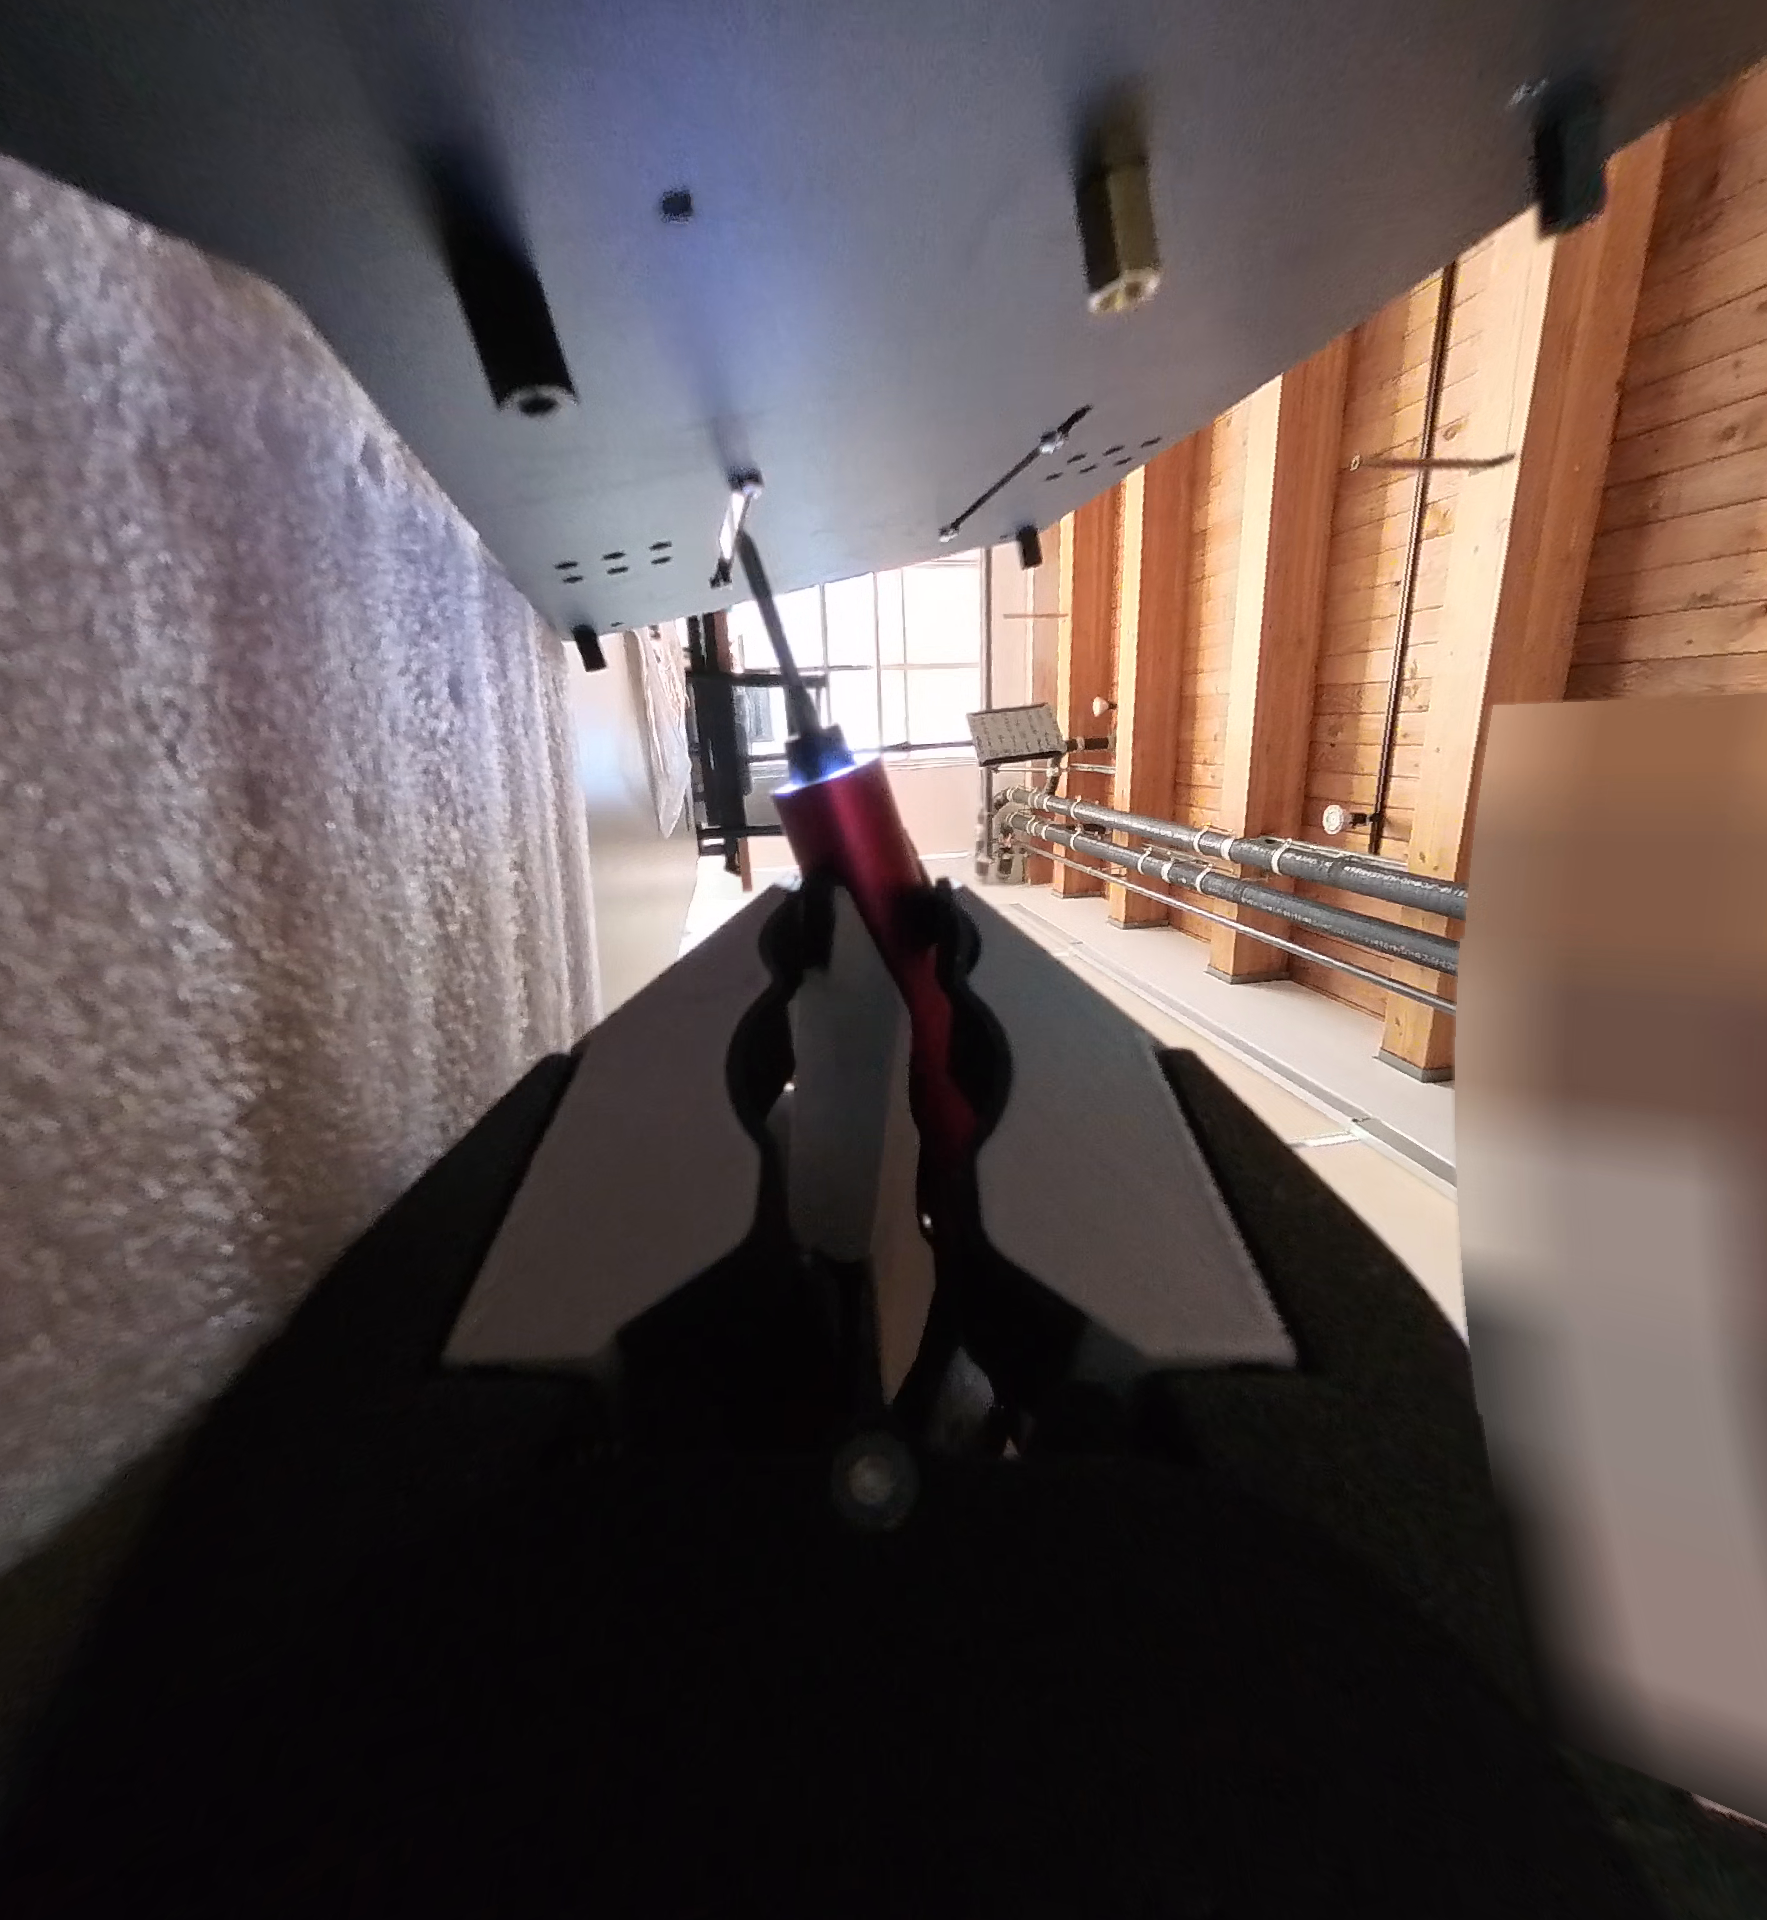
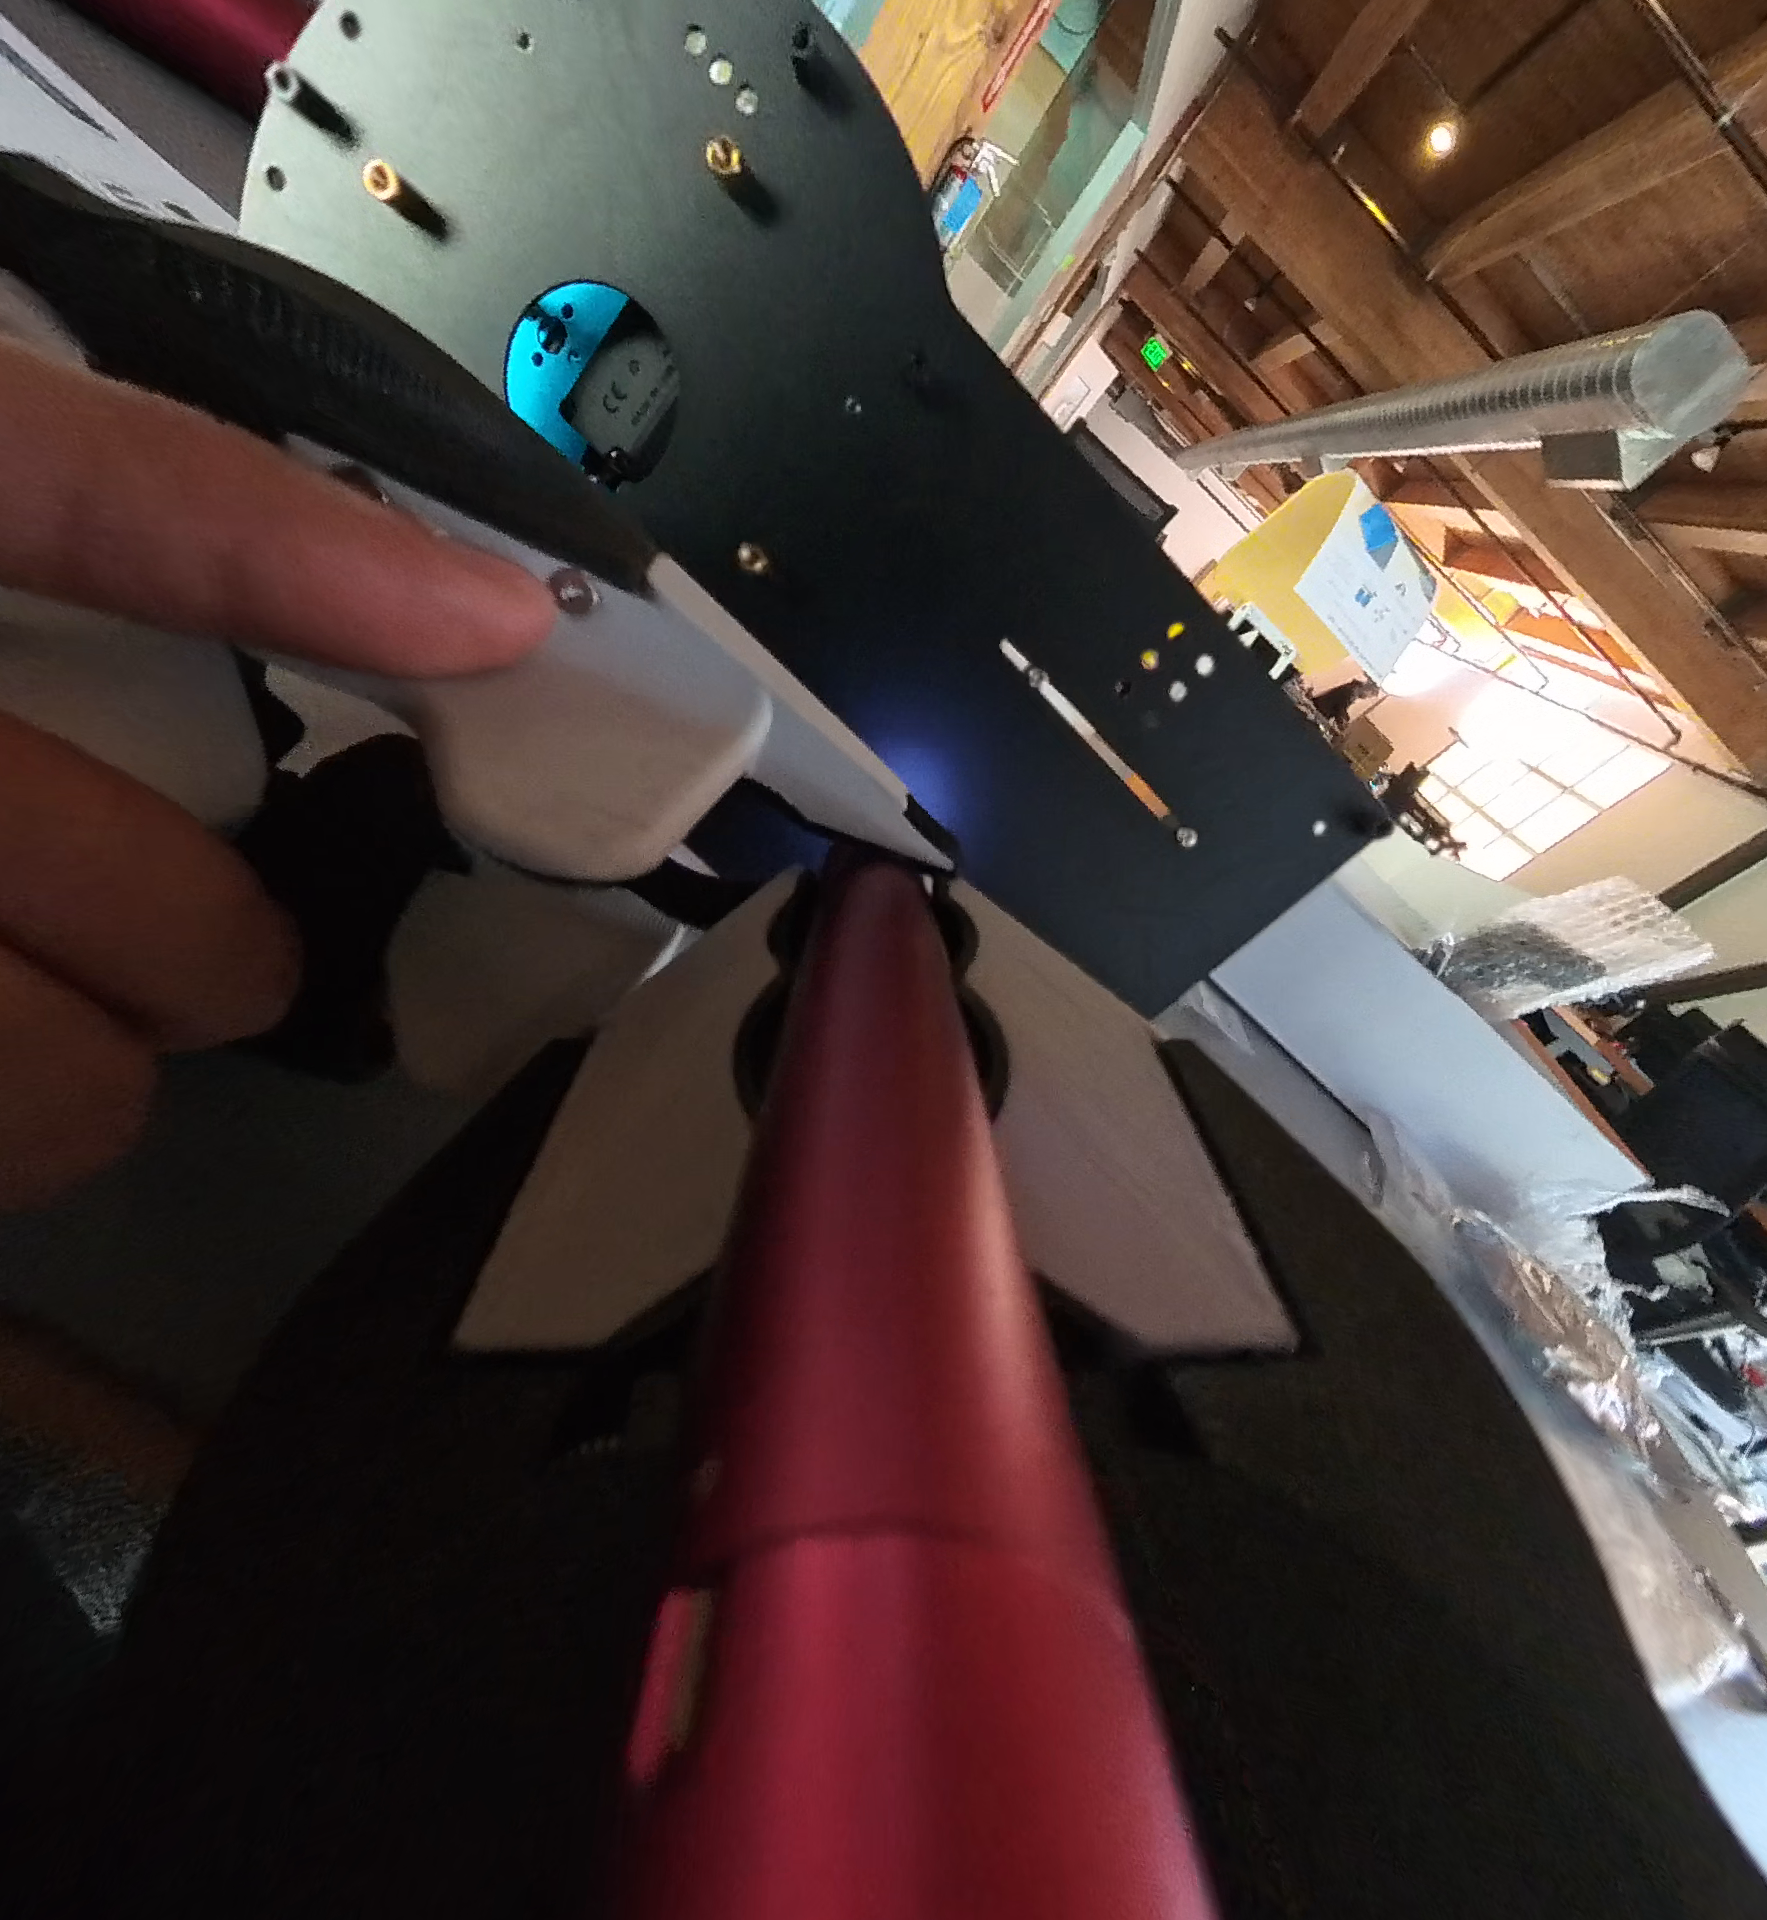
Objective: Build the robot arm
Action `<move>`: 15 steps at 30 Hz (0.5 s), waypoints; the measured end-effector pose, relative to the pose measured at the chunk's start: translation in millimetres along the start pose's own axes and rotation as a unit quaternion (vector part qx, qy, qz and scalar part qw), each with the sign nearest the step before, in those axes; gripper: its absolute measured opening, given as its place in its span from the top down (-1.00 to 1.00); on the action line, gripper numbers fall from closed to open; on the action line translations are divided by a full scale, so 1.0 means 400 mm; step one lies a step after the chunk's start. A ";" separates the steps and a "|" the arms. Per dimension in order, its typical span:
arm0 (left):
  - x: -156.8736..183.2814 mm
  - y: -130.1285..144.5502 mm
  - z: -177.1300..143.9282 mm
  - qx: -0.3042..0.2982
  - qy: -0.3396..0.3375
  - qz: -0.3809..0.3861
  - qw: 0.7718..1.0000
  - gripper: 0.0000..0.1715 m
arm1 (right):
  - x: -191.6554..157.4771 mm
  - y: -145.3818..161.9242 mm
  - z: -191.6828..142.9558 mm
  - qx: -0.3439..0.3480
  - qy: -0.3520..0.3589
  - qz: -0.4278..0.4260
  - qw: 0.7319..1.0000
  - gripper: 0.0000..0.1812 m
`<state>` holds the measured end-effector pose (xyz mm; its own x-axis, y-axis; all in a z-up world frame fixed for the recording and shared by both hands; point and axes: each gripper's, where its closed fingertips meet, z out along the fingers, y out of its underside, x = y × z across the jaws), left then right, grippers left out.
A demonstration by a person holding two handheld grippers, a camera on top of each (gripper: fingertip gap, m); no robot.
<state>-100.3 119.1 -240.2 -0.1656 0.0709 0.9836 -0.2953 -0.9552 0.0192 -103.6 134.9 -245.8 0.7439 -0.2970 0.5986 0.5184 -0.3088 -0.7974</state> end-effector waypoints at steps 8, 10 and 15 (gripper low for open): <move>0.021 -0.009 -0.002 0.016 0.030 0.001 0.999 0.76 | 0.013 -0.009 -0.024 0.023 0.029 0.054 0.998 0.72; 0.022 -0.009 -0.002 0.016 0.032 -0.002 0.999 0.76 | 0.013 -0.010 -0.029 0.025 0.022 0.060 0.998 0.72; 0.016 -0.017 -0.002 0.017 0.020 -0.007 1.000 0.77 | -0.001 -0.008 -0.058 0.036 0.017 0.059 0.997 0.78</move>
<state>-100.3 126.5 -234.4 -0.2004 0.0948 0.9751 -0.2663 -0.9631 0.0389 -115.3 114.9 -241.8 0.7872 -0.3590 0.5014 0.4576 -0.2050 -0.8652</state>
